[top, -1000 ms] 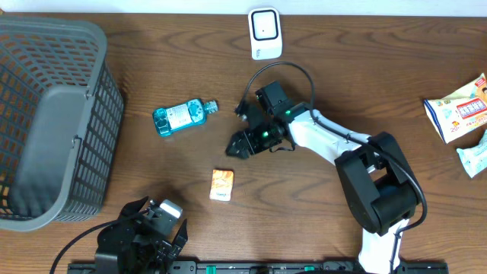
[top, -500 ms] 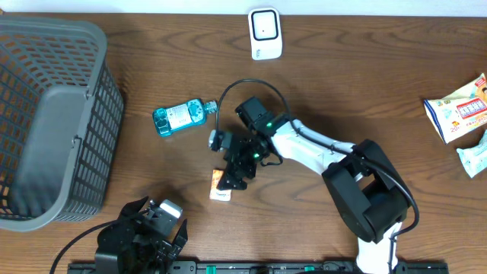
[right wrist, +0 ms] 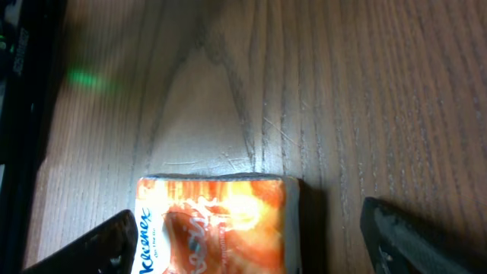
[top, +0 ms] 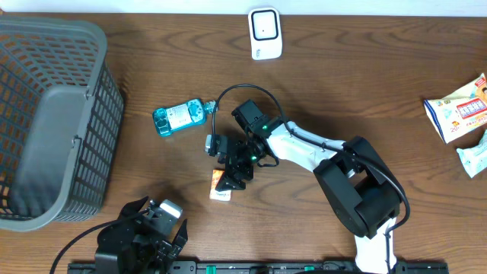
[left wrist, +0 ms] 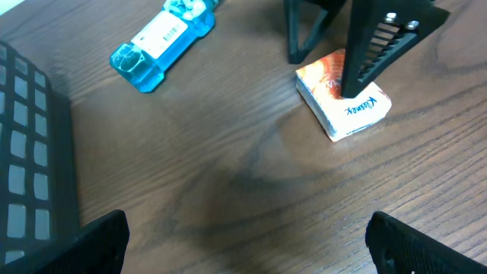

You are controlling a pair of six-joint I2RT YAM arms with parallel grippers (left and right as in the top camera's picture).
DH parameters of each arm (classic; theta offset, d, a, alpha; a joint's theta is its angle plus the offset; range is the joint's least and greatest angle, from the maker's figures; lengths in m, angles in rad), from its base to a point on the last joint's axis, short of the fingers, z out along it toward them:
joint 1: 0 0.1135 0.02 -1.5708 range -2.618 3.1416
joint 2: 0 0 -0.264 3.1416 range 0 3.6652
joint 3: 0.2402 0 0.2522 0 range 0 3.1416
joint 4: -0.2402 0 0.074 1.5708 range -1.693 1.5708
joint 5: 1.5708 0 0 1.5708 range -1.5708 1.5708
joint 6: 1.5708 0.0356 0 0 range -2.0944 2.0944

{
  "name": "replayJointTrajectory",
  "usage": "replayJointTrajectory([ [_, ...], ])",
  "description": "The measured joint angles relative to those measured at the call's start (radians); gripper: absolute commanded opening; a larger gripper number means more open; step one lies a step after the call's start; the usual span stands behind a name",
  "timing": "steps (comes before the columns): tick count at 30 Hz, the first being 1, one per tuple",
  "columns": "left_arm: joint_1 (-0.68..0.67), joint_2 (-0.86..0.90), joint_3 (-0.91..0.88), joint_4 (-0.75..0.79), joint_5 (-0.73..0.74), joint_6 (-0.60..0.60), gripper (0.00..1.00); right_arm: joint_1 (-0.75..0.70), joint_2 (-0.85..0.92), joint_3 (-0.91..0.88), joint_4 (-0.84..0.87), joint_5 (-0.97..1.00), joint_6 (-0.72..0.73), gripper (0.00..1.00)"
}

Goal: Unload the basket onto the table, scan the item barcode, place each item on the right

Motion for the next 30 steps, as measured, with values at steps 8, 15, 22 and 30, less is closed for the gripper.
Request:
replayJointTrajectory([
  [8,0.0,0.0,0.0,0.0,0.0,0.0,0.99,0.002,0.001,0.0,-0.003,0.015,0.021,0.15],
  [15,0.0,0.0,0.0,0.0,0.0,0.0,0.99,0.011,0.002,0.0,0.004,0.021,0.046,0.01],
  [22,0.0,0.0,0.0,0.0,0.0,0.0,0.99,0.018,0.002,0.0,0.014,0.001,0.146,0.01],
  [30,0.0,0.0,0.0,0.0,0.0,0.0,0.99,-0.06,0.002,0.021,0.018,0.126,0.465,0.01],
])
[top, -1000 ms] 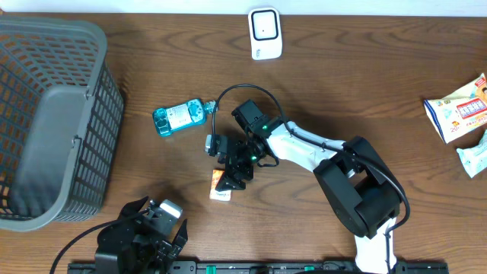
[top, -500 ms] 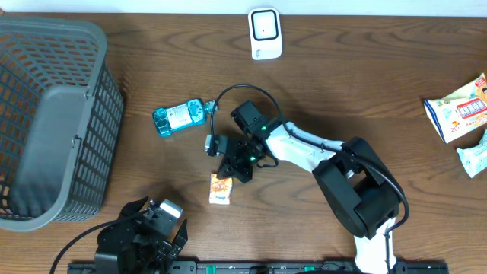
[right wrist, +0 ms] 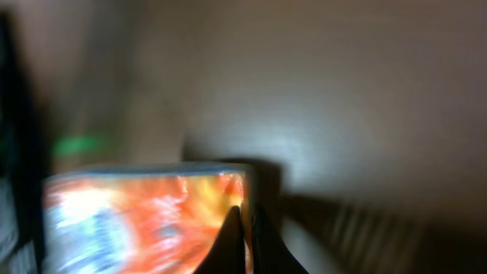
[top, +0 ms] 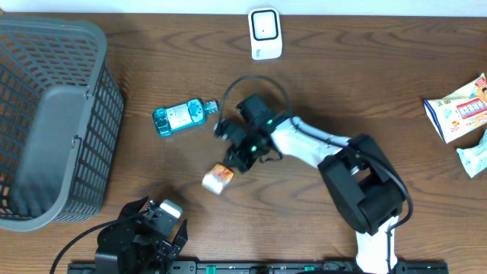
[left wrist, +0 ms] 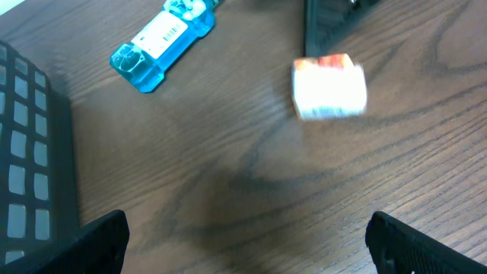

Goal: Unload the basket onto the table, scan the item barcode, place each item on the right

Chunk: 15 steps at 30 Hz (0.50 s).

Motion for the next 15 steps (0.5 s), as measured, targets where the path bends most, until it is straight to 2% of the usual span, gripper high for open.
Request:
replayJointTrajectory([
  [5,0.0,0.0,0.0,0.0,0.0,0.0,0.99,-0.102,0.0,0.013,-0.007,0.151,0.167,0.01],
  [10,0.0,0.0,0.0,0.0,0.0,0.0,0.99,-0.15,0.0,0.024,-0.009,0.184,0.242,0.01],
  [11,0.0,0.0,0.0,0.0,0.0,0.0,0.99,-0.153,0.0,0.024,-0.011,0.18,0.251,0.06],
  [12,0.0,0.0,0.0,0.0,0.0,0.0,0.99,-0.154,0.0,0.024,-0.013,0.17,0.26,0.18],
  [13,0.0,0.0,0.0,0.0,0.0,0.0,0.99,-0.155,0.0,0.024,-0.013,0.161,0.27,0.34],
  [14,0.0,0.0,0.0,0.0,0.0,0.0,0.99,-0.155,-0.003,0.024,-0.013,0.135,0.275,0.59],
  [15,0.0,0.0,0.0,0.0,0.0,0.0,0.99,-0.155,-0.007,0.024,-0.016,0.111,0.278,0.74],
])
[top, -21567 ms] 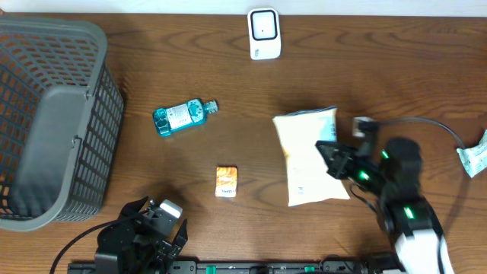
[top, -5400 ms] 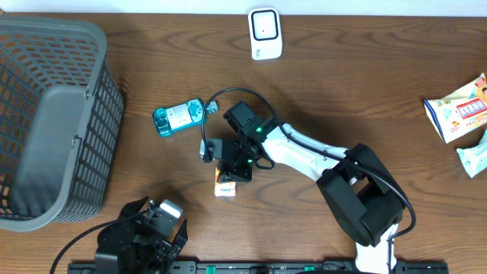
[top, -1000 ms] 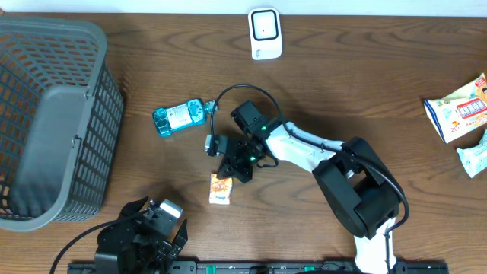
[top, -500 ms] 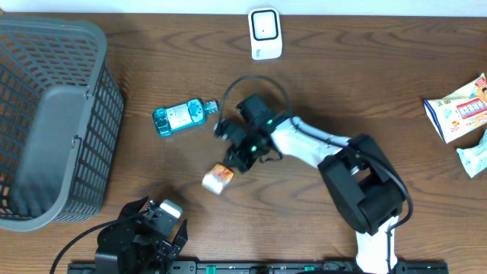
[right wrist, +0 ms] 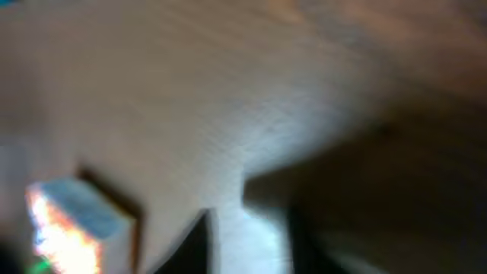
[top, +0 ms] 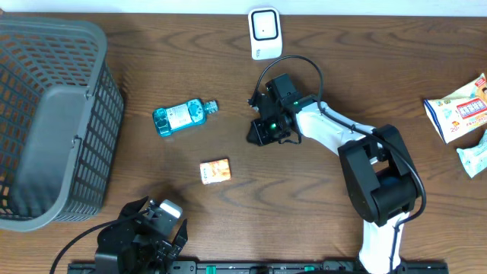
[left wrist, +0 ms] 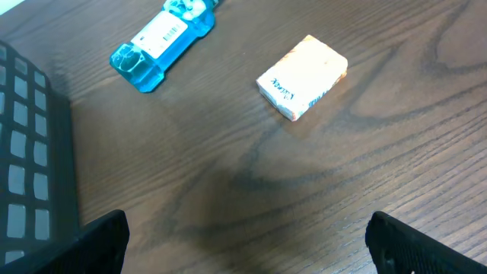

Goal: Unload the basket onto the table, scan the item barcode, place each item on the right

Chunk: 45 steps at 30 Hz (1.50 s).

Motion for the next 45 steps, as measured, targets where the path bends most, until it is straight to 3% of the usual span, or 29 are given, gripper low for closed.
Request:
replayJointTrajectory([
  [2,0.0,0.0,0.0,0.0,0.0,0.0,0.99,0.001,-0.01,0.0,-0.003,-0.05,0.003,0.97],
  [9,0.0,0.0,0.0,0.0,0.0,0.0,0.99,0.027,-0.021,0.0,0.0,-0.19,0.009,0.99],
  [13,0.0,0.0,0.0,0.0,0.0,0.0,0.99,0.074,-0.021,-0.001,0.005,-0.179,0.012,0.89],
  [15,0.0,0.0,0.0,0.0,0.0,0.0,0.99,0.105,-0.021,-0.001,0.02,-0.165,0.013,0.78],
  [20,0.0,0.0,0.0,0.0,0.0,0.0,0.99,0.196,-0.021,-0.001,0.022,-0.011,0.122,0.71],
  [27,0.0,0.0,0.0,0.0,0.0,0.0,0.99,0.253,-0.033,-0.001,0.03,0.142,0.318,0.7],
  [32,0.0,0.0,0.0,0.0,0.0,0.0,0.99,0.256,-0.035,-0.002,0.004,0.159,0.355,0.58],
  [40,0.0,0.0,0.0,0.0,0.0,0.0,0.99,0.252,-0.036,-0.009,-0.014,0.077,0.378,0.65],
  [45,0.0,0.0,0.0,0.0,0.0,0.0,0.99,0.24,-0.036,-0.023,0.001,-0.013,0.357,0.62],
])
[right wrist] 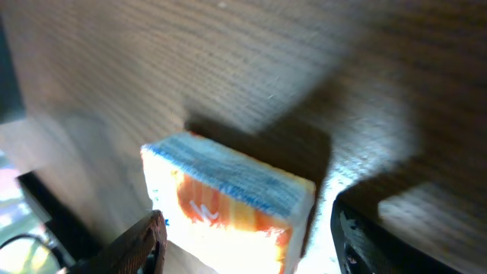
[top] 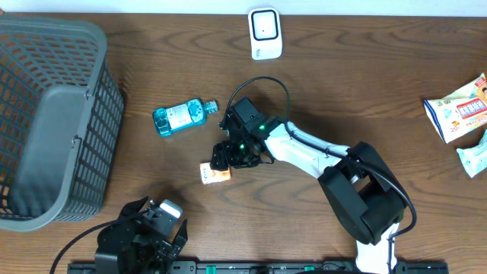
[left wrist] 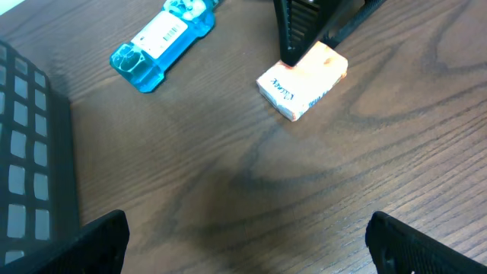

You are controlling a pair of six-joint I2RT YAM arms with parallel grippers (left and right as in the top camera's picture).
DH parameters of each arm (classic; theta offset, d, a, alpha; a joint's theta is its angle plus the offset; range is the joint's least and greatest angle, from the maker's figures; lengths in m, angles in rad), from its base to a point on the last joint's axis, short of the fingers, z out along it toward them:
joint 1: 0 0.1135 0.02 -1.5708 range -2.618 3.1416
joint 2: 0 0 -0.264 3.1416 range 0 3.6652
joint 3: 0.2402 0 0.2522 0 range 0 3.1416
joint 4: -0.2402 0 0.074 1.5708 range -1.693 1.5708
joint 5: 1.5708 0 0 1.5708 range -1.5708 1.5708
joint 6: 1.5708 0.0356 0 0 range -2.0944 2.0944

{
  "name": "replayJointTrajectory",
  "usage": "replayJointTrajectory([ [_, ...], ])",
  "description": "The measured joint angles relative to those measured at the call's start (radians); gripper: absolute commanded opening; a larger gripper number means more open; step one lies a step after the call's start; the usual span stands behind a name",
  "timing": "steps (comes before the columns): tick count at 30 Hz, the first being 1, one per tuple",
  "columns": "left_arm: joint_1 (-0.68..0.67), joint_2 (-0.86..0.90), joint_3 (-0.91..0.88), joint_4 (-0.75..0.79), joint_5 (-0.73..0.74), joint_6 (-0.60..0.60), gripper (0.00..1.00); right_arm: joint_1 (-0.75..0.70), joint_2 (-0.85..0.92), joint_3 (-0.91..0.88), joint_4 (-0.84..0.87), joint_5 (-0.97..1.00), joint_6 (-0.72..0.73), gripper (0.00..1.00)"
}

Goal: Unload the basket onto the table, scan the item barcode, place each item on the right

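The item is a small orange and white tissue pack lying flat on the wooden table; it also shows in the left wrist view and fills the right wrist view. My right gripper is down at the pack's far end, open, with its fingers standing either side of the pack. A white scanner stands at the table's far edge. My left gripper rests open at the near edge, well short of the pack.
A blue bottle lies left of the right arm, also seen by the left wrist. A grey mesh basket fills the left side. Several packets lie at the right edge.
My right gripper was up and to the right, away from the pack; now it is down at the pack, open around its end. The pack and the left arm have not moved.
First my right gripper stood open over the pack, orange face up. A second later the pack was blurred and tilted beside the gripper. Then it lay a little further left, turned, with a paler face up and the gripper away. Now the gripper straddles it again.
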Motion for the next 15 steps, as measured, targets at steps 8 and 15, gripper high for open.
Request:
replayJointTrajectory([
  [8,0.0,0.0,0.0,0.0,0.0,0.0,0.99,-0.002,0.008,-0.008,0.007,-0.032,-0.023,0.24],
  [15,0.0,0.0,0.0,0.0,0.0,0.0,0.99,0.003,0.008,-0.011,-0.011,0.029,-0.018,0.01],
])
